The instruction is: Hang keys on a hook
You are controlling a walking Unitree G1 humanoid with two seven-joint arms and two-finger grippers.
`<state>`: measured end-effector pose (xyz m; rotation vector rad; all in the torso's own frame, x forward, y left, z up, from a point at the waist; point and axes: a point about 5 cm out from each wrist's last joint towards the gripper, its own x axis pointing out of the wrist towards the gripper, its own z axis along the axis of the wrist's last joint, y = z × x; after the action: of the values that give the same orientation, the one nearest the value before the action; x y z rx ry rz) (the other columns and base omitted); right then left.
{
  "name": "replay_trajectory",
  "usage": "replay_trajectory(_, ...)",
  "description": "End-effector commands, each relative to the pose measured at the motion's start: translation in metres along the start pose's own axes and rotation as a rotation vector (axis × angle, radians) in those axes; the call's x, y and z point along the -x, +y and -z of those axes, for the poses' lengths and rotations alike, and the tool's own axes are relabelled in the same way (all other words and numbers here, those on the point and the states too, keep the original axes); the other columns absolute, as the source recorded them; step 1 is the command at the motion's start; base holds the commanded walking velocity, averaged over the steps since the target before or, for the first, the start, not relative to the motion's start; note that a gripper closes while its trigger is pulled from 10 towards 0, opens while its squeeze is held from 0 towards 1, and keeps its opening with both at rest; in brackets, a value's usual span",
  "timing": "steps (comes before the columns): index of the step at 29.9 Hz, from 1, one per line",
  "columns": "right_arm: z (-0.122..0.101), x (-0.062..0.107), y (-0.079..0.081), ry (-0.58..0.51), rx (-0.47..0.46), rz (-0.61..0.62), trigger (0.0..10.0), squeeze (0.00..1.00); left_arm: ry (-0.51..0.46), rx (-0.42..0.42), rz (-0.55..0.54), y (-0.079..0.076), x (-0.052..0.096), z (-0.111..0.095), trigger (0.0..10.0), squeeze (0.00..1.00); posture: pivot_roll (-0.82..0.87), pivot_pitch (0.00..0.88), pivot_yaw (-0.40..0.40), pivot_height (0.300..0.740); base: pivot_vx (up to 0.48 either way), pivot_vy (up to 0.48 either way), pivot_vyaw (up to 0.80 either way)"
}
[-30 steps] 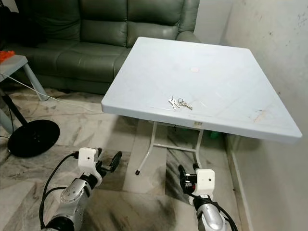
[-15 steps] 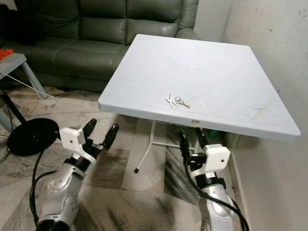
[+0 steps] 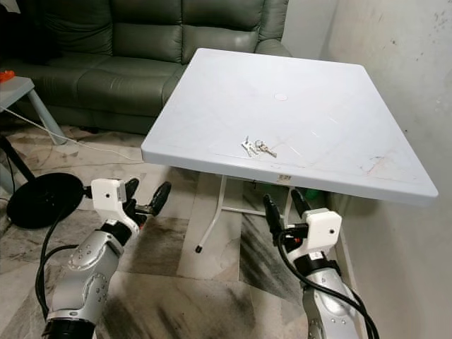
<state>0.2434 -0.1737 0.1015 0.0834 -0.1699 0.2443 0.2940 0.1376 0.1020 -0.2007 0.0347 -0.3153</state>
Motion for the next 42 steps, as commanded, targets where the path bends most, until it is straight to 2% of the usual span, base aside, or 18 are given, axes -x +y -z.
replay_trajectory(1,-0.004,0.001,-0.002,0.000,0.014,-0.004,10.0,1.00,0.002,-0.036,0.010,-0.001,0.001,-0.005,10.0,0.00,0.00,0.000,-0.067,0.740,0.000,0.000,0.00)
replay_trajectory(7,-0.005,-0.001,-0.008,0.010,0.078,0.036,10.0,1.00,0.005,-0.036,0.001,-0.001,0.000,-0.006,10.0,0.00,0.00,0.000,-0.067,0.740,0.000,0.000,0.00)
replay_trajectory(8,-0.005,-0.001,-0.009,0.015,0.078,0.040,10.0,0.00,0.013,-0.024,0.000,-0.002,0.000,-0.005,10.0,0.00,0.00,0.000,-0.067,0.740,0.000,0.000,0.00)
replay_trajectory(19,-0.004,-0.004,-0.016,0.035,0.121,0.062,10.0,0.00,0.029,-0.042,-0.006,-0.004,-0.001,-0.001,10.0,0.00,-0.01,0.000,-0.074,0.740,0.000,0.000,0.00)
replay_trajectory(27,-0.002,-0.003,-0.013,0.030,0.117,0.070,10.0,0.00,-0.020,-0.032,0.013,-0.006,0.006,0.002,10.0,0.00,0.00,0.009,-0.078,0.740,0.000,0.000,0.00)
replay_trajectory(31,-0.001,-0.003,-0.008,0.027,0.104,0.063,10.0,0.00,-0.021,-0.023,0.016,-0.005,0.008,0.003,10.0,0.00,0.00,0.012,-0.078,0.740,0.293,0.000,0.00)
replay_trajectory(42,-0.004,-0.007,-0.007,0.010,0.098,0.060,10.0,0.00,-0.031,-0.023,0.031,-0.006,0.007,0.001,10.0,0.00,0.00,0.016,-0.078,0.740,0.423,0.000,0.00)
